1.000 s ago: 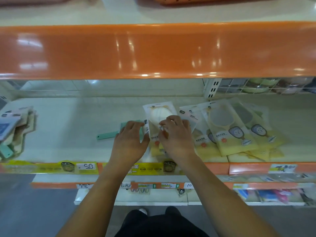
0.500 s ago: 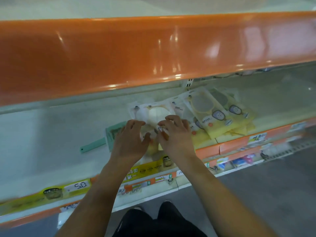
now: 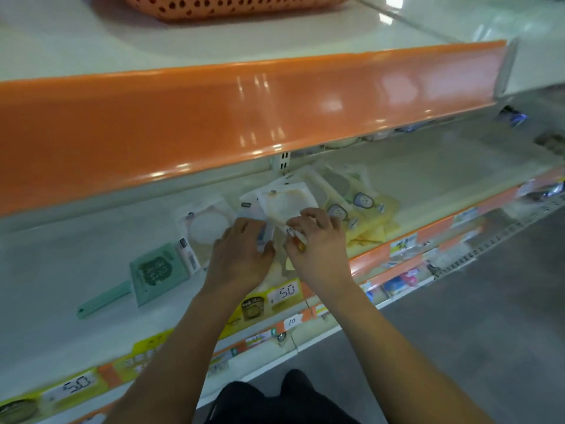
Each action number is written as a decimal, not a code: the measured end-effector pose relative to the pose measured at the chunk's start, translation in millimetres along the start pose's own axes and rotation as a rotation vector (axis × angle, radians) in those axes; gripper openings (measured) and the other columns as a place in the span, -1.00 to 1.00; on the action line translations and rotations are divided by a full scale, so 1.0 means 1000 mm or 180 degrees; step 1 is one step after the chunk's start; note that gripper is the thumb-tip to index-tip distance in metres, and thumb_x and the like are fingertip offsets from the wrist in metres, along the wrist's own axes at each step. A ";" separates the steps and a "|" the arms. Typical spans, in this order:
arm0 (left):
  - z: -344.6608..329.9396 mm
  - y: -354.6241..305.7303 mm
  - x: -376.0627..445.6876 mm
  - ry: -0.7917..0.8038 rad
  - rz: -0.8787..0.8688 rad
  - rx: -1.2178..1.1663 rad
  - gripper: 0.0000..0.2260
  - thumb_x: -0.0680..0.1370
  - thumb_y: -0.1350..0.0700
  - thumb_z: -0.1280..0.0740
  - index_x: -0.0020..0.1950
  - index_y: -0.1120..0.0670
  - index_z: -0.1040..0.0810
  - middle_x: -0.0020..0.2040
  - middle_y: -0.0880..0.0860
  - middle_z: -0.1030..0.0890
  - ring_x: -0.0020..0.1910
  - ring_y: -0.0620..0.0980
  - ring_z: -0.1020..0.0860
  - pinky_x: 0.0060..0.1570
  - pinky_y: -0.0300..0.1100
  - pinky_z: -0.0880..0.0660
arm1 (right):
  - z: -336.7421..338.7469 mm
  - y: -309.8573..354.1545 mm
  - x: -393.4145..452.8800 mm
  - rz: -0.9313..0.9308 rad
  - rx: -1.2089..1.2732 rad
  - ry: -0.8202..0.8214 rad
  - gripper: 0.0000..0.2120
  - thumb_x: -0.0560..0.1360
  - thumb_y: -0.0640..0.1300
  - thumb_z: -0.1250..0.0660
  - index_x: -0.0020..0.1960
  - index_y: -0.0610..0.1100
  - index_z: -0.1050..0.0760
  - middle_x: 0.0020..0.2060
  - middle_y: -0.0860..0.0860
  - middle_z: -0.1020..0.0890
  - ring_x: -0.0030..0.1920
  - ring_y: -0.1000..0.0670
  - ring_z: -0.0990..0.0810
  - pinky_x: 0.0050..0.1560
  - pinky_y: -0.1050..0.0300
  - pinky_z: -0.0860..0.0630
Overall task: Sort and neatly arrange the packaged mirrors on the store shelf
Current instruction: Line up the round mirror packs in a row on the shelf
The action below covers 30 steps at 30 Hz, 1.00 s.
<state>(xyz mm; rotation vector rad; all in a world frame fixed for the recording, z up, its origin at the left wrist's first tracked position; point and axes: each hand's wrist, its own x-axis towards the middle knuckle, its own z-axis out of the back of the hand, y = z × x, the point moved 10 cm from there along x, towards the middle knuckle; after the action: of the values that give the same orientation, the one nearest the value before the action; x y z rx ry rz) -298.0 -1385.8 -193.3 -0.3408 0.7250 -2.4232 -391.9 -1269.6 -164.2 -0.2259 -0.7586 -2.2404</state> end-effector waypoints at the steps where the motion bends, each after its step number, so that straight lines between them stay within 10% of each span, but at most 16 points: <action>1: -0.003 -0.006 0.003 0.0006 -0.0014 0.0030 -0.68 0.52 -0.01 -0.31 0.25 0.03 -0.46 0.21 0.04 -0.47 0.17 0.14 -0.48 0.10 0.06 -0.43 | 0.004 -0.007 0.004 -0.0027 0.0001 -0.0029 -0.77 0.36 -0.05 -0.31 -0.05 -0.07 -0.64 0.04 -0.07 -0.59 0.01 -0.20 -0.59 0.06 -0.08 -0.43; 30: -0.020 -0.011 0.009 -0.0129 0.0581 0.0510 -0.67 0.53 -0.04 -0.26 0.27 0.00 -0.44 0.23 0.01 -0.45 0.18 0.09 -0.47 0.13 0.01 -0.43 | -0.029 -0.071 0.044 -0.0209 0.0035 0.0776 -0.58 0.48 0.13 -0.33 0.28 0.02 -0.46 0.42 -0.04 -0.28 0.51 -0.22 -0.05 0.48 -0.24 -0.02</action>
<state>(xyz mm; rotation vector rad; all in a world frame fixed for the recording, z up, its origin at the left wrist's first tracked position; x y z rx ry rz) -318.1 -1374.8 -202.9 -0.2475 0.5167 -2.2767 -471.5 -1274.2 -202.8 0.0781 -0.6545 -2.2719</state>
